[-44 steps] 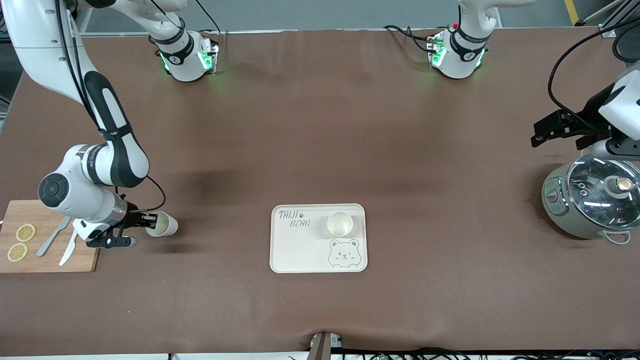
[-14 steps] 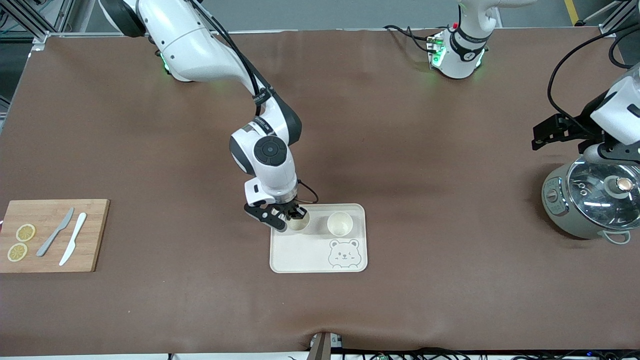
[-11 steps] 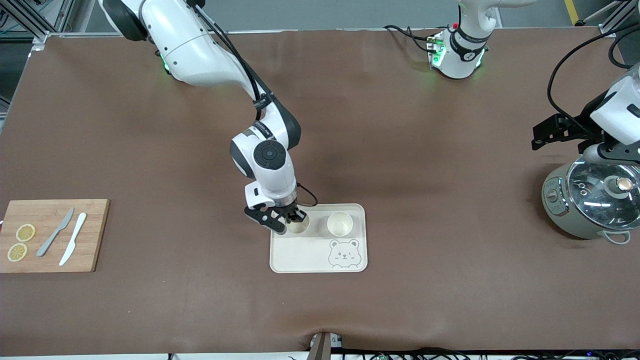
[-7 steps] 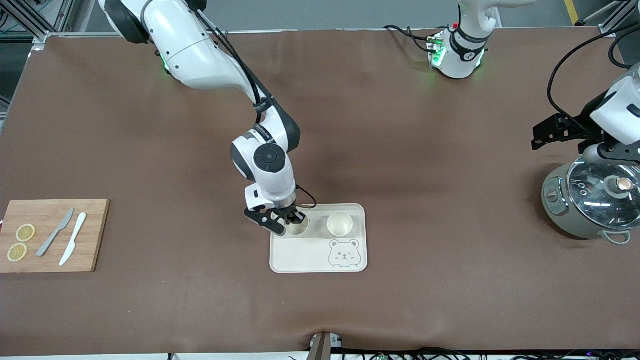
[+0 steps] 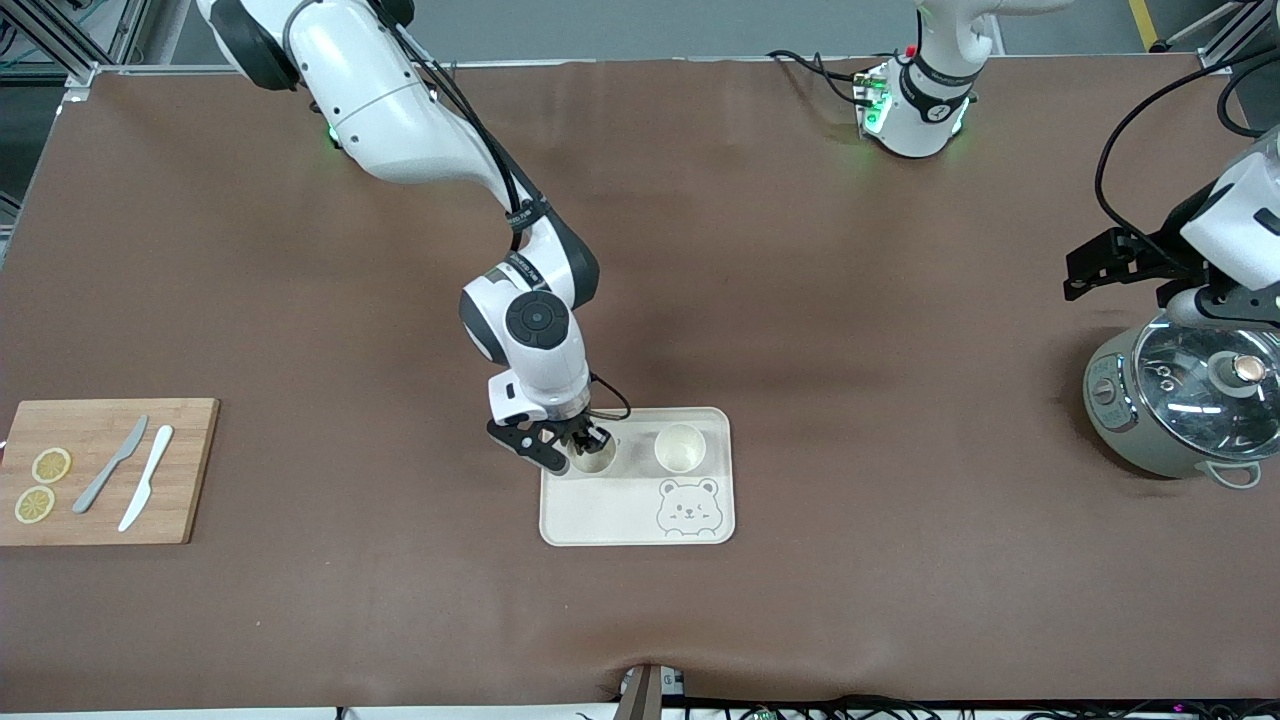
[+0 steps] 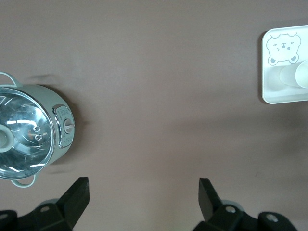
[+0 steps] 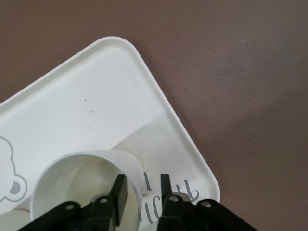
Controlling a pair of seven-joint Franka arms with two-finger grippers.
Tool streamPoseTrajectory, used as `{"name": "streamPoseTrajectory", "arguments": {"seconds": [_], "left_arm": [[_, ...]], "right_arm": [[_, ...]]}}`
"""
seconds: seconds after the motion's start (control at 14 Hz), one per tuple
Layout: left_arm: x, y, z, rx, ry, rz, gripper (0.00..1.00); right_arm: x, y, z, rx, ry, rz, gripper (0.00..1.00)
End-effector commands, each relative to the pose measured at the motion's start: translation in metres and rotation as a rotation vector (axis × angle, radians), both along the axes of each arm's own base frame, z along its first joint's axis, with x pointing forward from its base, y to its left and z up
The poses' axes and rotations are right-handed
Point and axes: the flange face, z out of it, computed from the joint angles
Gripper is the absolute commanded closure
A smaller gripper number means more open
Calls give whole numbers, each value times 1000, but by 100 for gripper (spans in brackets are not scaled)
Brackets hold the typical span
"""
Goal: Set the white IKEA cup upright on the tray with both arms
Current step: 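Lower the cup onto the tray beside the first cup, then open the right gripper and lift it off the cup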
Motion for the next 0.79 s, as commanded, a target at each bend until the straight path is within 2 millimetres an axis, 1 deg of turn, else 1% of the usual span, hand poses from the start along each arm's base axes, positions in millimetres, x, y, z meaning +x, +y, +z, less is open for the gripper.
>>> {"name": "streamPoseTrajectory", "arguments": {"seconds": [0.0, 0.07, 0.14, 0.21, 0.29, 0.36, 0.43, 0.5, 0.57, 0.64, 0.71], "left_arm": [[1, -2, 2, 25, -9, 0, 0], [1, -2, 1, 26, -8, 1, 0], [1, -2, 2, 25, -9, 0, 0], [1, -2, 1, 26, -8, 3, 0], [2, -2, -1, 26, -3, 3, 0], [4, -2, -4, 26, 1, 1, 0], [4, -2, -5, 26, 3, 2, 0], [4, -3, -4, 26, 1, 1, 0], [4, -2, -4, 26, 1, 3, 0], [4, -2, -4, 26, 1, 3, 0], [4, -2, -3, 26, -2, 3, 0]], "right_arm": [[14, -8, 12, -13, -24, 11, 0], [19, -8, 30, -6, -40, 38, 0], [18, -11, 38, -21, -24, 52, 0], [20, -21, 57, -42, -2, 55, 0], [18, -27, 90, -52, 13, 76, 0], [11, -31, 118, -70, 41, 99, 0], [2, -36, 154, -76, 69, 99, 0], [-10, -42, 190, -69, 102, 111, 0], [-26, -52, 233, -49, 143, 139, 0], [-39, -71, 273, -26, 186, 163, 0], [-53, -95, 314, -9, 206, 175, 0]]}}
